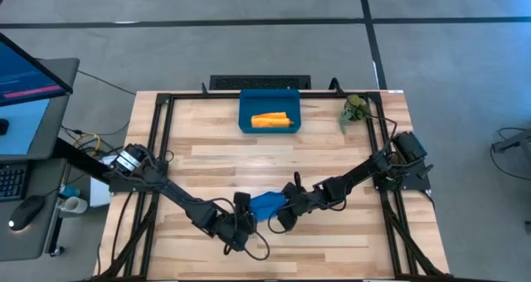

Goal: Roll microfiber towels into tight, uniform cylinder then place into a basket
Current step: Roll the blue microfiber towel

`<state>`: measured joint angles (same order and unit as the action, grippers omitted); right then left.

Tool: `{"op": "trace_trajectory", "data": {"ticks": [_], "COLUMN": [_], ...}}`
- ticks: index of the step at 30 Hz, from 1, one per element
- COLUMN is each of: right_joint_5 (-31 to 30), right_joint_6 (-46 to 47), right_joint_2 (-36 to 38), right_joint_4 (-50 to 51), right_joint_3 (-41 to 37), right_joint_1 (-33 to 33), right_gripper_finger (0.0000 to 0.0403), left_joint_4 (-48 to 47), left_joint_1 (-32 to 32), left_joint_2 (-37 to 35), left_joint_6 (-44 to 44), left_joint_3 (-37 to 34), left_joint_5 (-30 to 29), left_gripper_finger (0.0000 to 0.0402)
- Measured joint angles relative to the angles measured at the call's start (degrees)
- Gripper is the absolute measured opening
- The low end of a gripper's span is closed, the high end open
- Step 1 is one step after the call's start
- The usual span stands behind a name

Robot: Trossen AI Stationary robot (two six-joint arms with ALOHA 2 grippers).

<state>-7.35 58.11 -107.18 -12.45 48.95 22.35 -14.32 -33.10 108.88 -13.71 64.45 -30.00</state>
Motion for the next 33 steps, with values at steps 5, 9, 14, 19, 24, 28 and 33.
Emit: {"op": "trace_trajectory", "data": {"ticks": [5,9,14,19,24,28,33], "right_joint_5": [0.0,0.0,0.0,0.0,0.38,2.4,2.86], "right_joint_6": [0.0,0.0,0.0,-0.01,-0.07,-1.82,-3.09], "right_joint_2": [0.0,0.02,0.02,0.04,0.04,0.04,0.04], "right_joint_4": [0.0,-0.01,-0.06,0.18,0.06,-0.09,-0.09], "right_joint_3": [0.02,0.02,0.04,0.07,0.09,0.07,0.07], "right_joint_1": [0.0,0.0,-0.02,-0.01,-0.02,0.25,1.11], "right_gripper_finger": [0.0118,0.0118,0.0118,0.0118,0.0118,0.0118,0.0118], "left_joint_4": [1.19,1.67,1.27,2.04,0.32,-1.17,-1.42], "left_joint_1": [1.12,1.14,1.59,2.1,2.36,2.76,3.55], "left_joint_2": [0.0,0.0,1.39,4.2,4.46,4.54,4.57], "left_joint_6": [-1.19,-0.98,-0.75,-2.37,-4.04,-5.01,-4.77], "left_joint_3": [-0.9,-0.97,-0.94,-0.45,-0.38,-0.44,-0.48], "left_joint_5": [2.84,2.75,2.98,2.14,1.17,-0.57,-0.8], "left_gripper_finger": [0.0174,0.0174,0.0174,0.0173,0.0148,0.0096,0.0017]}}
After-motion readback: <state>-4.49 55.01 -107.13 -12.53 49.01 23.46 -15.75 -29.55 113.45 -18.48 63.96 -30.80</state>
